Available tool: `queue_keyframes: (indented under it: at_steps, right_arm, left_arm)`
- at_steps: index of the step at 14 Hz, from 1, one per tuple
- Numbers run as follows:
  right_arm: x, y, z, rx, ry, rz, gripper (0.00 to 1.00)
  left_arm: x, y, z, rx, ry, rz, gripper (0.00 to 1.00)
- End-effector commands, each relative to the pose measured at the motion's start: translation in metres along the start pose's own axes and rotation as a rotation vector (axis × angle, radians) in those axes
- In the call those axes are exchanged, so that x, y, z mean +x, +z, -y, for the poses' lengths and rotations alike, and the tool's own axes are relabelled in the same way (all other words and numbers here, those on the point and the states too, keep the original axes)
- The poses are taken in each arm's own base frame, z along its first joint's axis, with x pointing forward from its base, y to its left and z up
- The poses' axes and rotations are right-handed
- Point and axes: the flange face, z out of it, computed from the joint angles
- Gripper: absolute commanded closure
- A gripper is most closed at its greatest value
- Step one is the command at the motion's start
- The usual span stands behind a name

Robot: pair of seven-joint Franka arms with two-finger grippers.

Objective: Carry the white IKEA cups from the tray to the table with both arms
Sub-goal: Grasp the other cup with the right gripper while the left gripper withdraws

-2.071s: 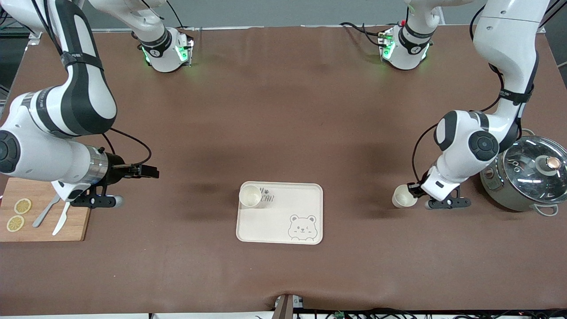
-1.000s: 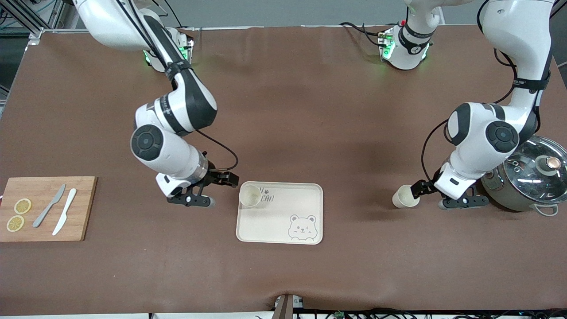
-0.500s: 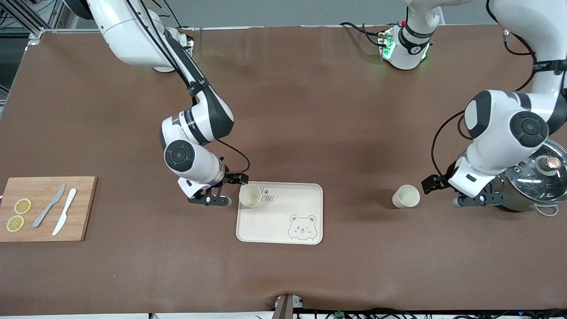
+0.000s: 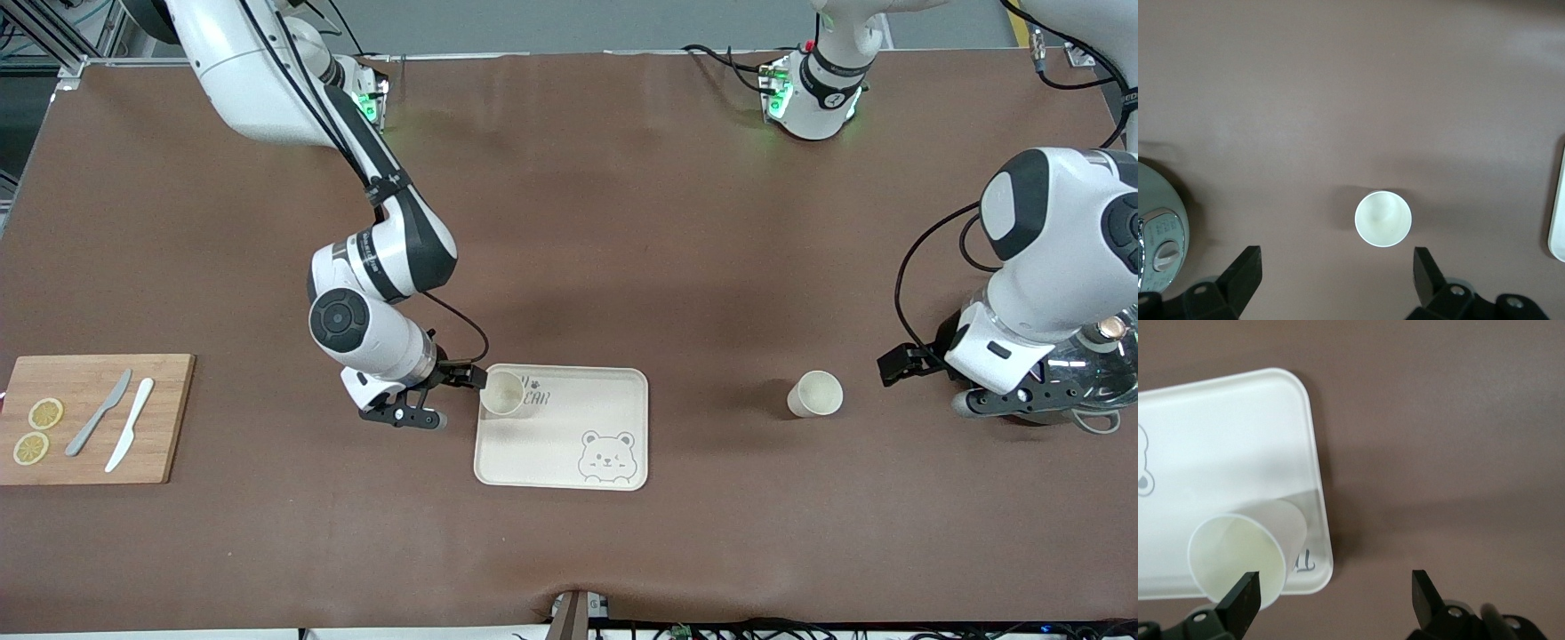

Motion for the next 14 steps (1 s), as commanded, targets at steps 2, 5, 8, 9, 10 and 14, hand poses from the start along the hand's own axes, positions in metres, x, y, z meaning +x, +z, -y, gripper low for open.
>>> queue_keyframes:
  at_steps: [2,5,8,9,10,14]
  right_arm:
    - [0.007,0.0,0.006,0.047,0.05,-0.018,0.0]
    - [0.001,0.022,0.01,0.034,0.052,0.004,0.0]
    - [-0.001,0.029,0.011,0.029,0.058,0.013,0.0]
    - [-0.006,0.03,0.018,0.027,0.049,0.014,0.0]
    - [-0.007,0.03,0.021,0.028,0.063,0.014,0.0]
    - [-0.006,0.03,0.025,0.029,0.059,0.014,0.6]
  left_arm:
    - [-0.007,-0.03,0.001,0.017,0.005,-0.008,0.0]
    - [-0.018,-0.055,0.003,0.028,0.009,0.007,0.0]
    - [-0.024,-0.08,0.001,0.027,0.002,-0.021,0.0]
    - [-0.026,-0.083,0.001,0.021,-0.003,-0.016,0.0]
    - [-0.028,-0.088,0.001,0.014,-0.004,-0.015,0.0]
    - [-0.044,-0.096,0.004,0.035,0.002,0.061,0.0]
